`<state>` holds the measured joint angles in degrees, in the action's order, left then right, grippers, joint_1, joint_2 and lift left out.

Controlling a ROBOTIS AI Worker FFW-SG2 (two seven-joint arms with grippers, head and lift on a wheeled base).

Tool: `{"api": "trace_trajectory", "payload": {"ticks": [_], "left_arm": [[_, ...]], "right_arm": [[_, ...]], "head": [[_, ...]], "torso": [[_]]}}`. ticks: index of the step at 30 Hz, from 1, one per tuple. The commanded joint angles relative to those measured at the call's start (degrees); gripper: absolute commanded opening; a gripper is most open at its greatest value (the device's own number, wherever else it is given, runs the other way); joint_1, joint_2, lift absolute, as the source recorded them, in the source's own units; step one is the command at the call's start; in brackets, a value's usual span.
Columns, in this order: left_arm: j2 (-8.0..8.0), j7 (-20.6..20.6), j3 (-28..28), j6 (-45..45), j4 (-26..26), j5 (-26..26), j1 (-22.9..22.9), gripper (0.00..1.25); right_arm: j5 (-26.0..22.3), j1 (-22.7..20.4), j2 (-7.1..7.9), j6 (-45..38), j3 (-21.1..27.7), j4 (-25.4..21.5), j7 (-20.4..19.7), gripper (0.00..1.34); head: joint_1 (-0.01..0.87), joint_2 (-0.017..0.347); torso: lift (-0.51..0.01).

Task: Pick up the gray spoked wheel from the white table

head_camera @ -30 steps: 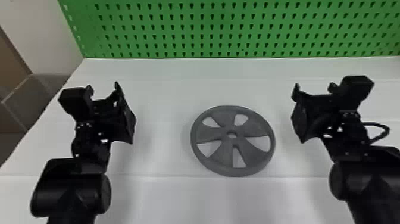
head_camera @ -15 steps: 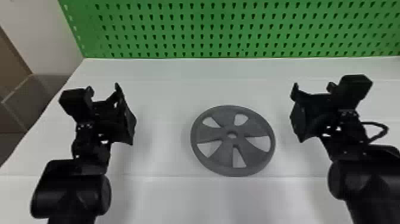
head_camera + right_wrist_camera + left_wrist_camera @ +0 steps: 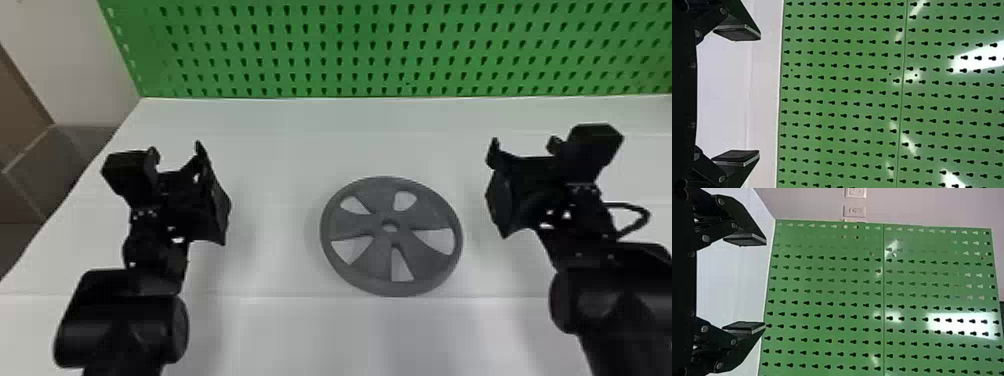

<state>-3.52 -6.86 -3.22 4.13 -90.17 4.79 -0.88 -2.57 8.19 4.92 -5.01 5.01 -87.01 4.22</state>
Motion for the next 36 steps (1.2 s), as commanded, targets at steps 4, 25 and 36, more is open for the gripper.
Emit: {"api": "trace_trajectory", "payload": {"ticks": [4, 25, 36], "left_arm": [[0.0, 0.0, 0.05, 0.0, 0.0, 0.04, 0.0, 0.76], [0.0, 0.0, -0.39, 0.0, 0.0, 0.13, 0.09, 0.76], [-0.09, 0.0, -0.56, 0.0, 0.0, 0.13, 0.18, 0.76]], "right_arm": [[-0.15, 0.07, 0.0, -0.09, -0.09, 0.0, 0.0, 1.11], [1.34, 7.36, -0.35, -24.17, -0.79, -6.33, 0.0, 1.11], [4.86, 15.19, 1.32, -41.83, -6.42, -9.58, -3.34, 1.11]], "head": [[0.779, 0.074], [0.779, 0.074], [0.779, 0.074]], "torso": [[-0.079], [-0.079], [-0.079]]}}
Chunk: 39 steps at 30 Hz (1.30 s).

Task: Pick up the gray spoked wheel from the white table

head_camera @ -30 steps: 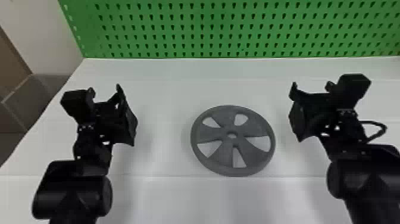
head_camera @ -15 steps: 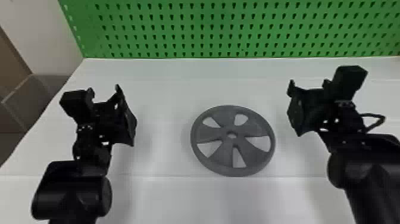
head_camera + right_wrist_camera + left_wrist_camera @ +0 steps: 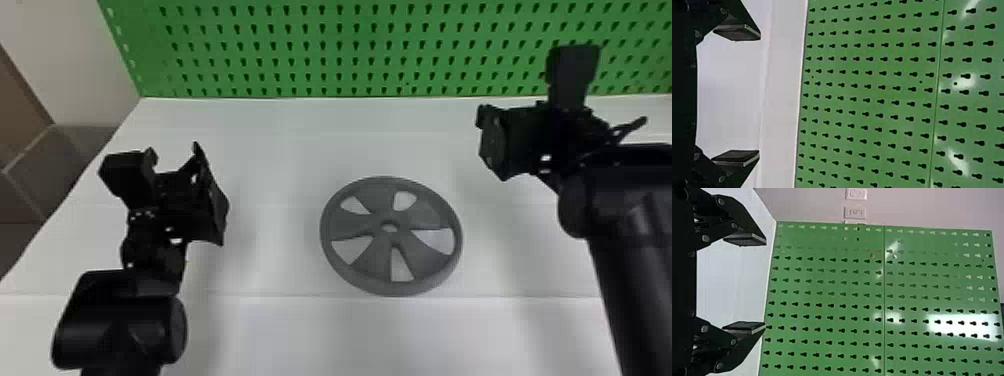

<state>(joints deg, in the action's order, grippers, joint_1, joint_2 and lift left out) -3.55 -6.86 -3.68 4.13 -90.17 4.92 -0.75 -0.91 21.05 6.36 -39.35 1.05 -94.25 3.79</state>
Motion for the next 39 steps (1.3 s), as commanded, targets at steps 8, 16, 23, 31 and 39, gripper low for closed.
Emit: {"api": "trace_trajectory", "payload": {"ticks": [8, 16, 23, 31, 39], "left_arm": [[-0.05, 0.0, -0.19, 0.0, 0.0, -0.09, 0.04, 0.76], [-0.05, 0.0, -0.19, 0.0, 0.0, -0.26, 0.13, 0.76], [-0.05, 0.0, -0.01, 0.0, 0.0, -0.44, 0.13, 0.76], [-0.05, 0.0, -0.1, 0.0, 0.0, -0.61, 0.22, 0.76], [-0.14, 0.0, 0.08, 0.0, 0.0, -1.76, -0.04, 0.76]], "right_arm": [[-3.39, 4.96, 0.24, -11.54, -2.01, -2.87, -7.66, 1.11], [-5.06, 12.26, 1.91, -22.52, -2.89, -2.16, -7.84, 1.11], [-11.74, 20.7, 3.58, -31.58, -3.16, 5.13, -7.84, 1.11], [-20.44, 29.31, 6.3, -35.36, -9.84, 15.68, -10.91, 1.11], [-34.95, 35.9, 9.73, -35.53, -21.09, 28.51, -18.21, 1.11]], "head": [[0.779, 0.074], [0.779, 0.074], [0.779, 0.074], [0.779, 0.074], [0.779, 0.074]], "torso": [[-0.079], [-0.079], [-0.079], [-0.079], [-0.079]]}}
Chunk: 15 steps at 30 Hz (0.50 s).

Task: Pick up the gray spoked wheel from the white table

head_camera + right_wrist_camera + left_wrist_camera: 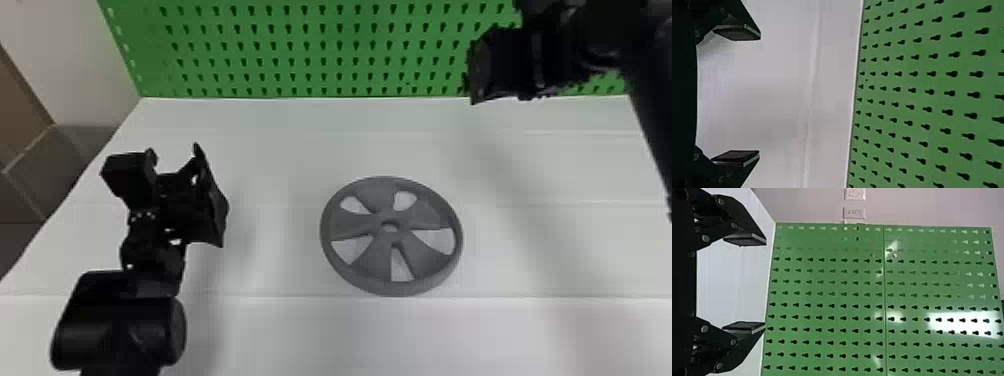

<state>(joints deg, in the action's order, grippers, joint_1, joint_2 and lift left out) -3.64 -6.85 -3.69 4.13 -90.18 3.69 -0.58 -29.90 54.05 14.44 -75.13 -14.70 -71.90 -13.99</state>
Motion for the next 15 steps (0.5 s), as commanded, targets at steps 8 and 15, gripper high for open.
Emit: {"api": "trace_trajectory", "payload": {"ticks": [8, 15], "left_arm": [[-0.23, 0.08, 0.44, -0.61, 0.0, -1.23, -0.3, 0.76], [-0.94, -0.01, 1.23, -0.88, 0.0, -1.23, -0.65, 0.76]], "right_arm": [[-20.29, 8.27, 3.84, 1.13, -16.67, 19.17, -2.71, 1.11], [-29.08, 12.4, 5.16, 1.13, -25.81, 27.52, -4.73, 1.11]], "head": [[0.779, 0.074], [0.779, 0.074]], "torso": [[-0.079], [-0.079]]}}
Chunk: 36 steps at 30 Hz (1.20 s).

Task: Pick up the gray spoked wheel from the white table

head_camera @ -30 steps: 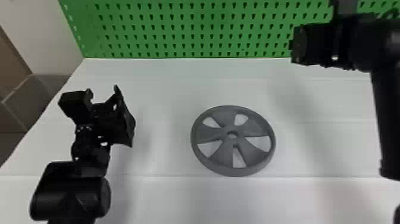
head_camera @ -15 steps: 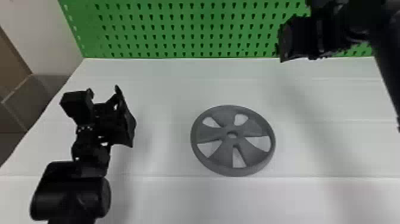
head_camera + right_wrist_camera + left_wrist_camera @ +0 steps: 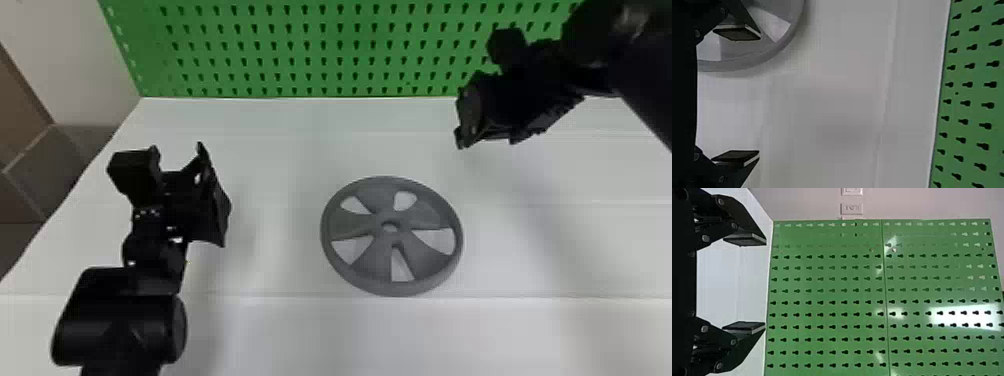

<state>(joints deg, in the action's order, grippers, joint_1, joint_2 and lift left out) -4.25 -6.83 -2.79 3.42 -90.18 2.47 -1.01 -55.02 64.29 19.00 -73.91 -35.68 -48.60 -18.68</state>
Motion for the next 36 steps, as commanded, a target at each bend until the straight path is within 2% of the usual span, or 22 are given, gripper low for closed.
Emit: {"api": "trace_trajectory", "payload": {"ticks": [1, 3, 6, 10, 14, 22, 32, 36], "left_arm": [[-0.41, -0.02, 0.42, -0.17, 0.0, -0.01, -0.22, 0.76], [-0.41, -0.02, 0.5, -0.26, 0.0, -0.01, -0.22, 0.76], [-0.5, -0.02, 0.86, -0.52, 0.0, -0.09, -0.48, 0.76], [-0.67, 0.06, 1.12, -0.7, 0.0, -0.27, -0.66, 0.76], [-0.76, 0.06, 1.21, -0.78, 0.0, -0.53, -0.66, 0.76], [-0.85, -0.02, 1.47, -0.87, 0.0, -0.71, -0.83, 0.76], [-0.94, -0.02, 1.38, -0.96, 0.0, -0.8, -0.83, 0.76], [-0.94, -0.02, 1.47, -0.96, 0.0, -0.8, -0.92, 0.76]], "right_arm": [[-4.4, 2.59, 0.69, -0.18, -6.16, 4.75, -0.04, 1.11], [-5.89, 3.56, 0.69, -0.62, -8.53, 5.98, -0.04, 1.11], [-11.16, 5.05, 0.78, -0.62, -12.14, 9.58, -0.04, 1.11], [-15.03, 6.28, 0.95, -0.44, -16.18, 11.34, -0.04, 1.11], [-20.83, 7.43, 1.04, 0.35, -20.22, 14.06, 0.04, 1.11], [-21.54, 7.95, 0.69, 0.79, -21.89, 16.0, 0.04, 1.11], [-28.04, 7.69, 0.87, 1.49, -25.14, 17.67, -0.04, 1.11], [-27.51, 7.95, 0.69, 1.93, -26.55, 17.58, -0.04, 1.11]], "head": [[0.779, 0.074], [0.779, 0.074], [0.779, 0.074], [0.779, 0.074], [0.779, 0.074], [0.779, 0.074], [0.779, 0.074], [0.779, 0.074]], "torso": [[-0.079], [-0.079], [-0.079], [-0.079], [-0.079], [-0.079], [-0.079], [-0.079]]}}
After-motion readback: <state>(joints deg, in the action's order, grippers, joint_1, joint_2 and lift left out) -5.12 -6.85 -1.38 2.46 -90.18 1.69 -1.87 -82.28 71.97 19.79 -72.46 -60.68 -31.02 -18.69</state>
